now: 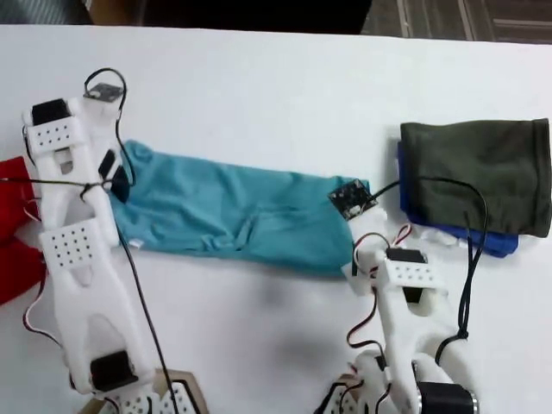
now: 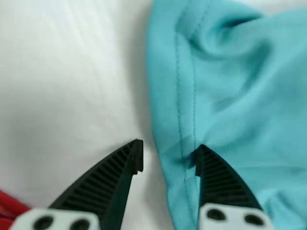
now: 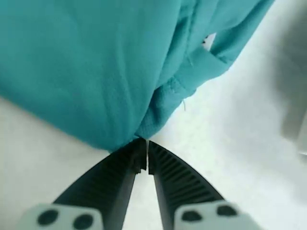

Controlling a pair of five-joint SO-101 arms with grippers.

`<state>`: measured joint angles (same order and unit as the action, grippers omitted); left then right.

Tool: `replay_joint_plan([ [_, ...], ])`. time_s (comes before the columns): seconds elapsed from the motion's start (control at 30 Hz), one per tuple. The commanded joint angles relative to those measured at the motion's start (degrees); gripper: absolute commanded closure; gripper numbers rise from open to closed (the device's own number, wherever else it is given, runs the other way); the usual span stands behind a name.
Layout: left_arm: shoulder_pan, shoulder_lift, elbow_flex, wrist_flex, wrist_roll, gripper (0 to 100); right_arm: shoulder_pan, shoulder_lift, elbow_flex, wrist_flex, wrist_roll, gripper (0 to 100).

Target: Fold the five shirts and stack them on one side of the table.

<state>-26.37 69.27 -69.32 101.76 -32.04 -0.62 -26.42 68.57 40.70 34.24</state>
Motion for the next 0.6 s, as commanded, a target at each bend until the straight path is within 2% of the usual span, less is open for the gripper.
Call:
replay_joint_plan([
  [0.0,0.26,0.62,-2.24,0.44,-0.18,81,0.57,-1.89,0.0,-1.1,-0.35,97.7],
  [0.3,0.62,0.09,-0.31,0.44,-0.26,81,0.57,-1.8,0.09,-1.19,-0.53,97.7],
  [0.47,0.35,-0.44,2.51,0.53,-3.69,82,0.57,-1.71,0.0,-1.19,-0.62,97.7],
  [0.57,0.26,-0.44,2.51,0.53,-4.13,90,0.57,-1.89,0.0,-1.19,-0.62,97.7],
])
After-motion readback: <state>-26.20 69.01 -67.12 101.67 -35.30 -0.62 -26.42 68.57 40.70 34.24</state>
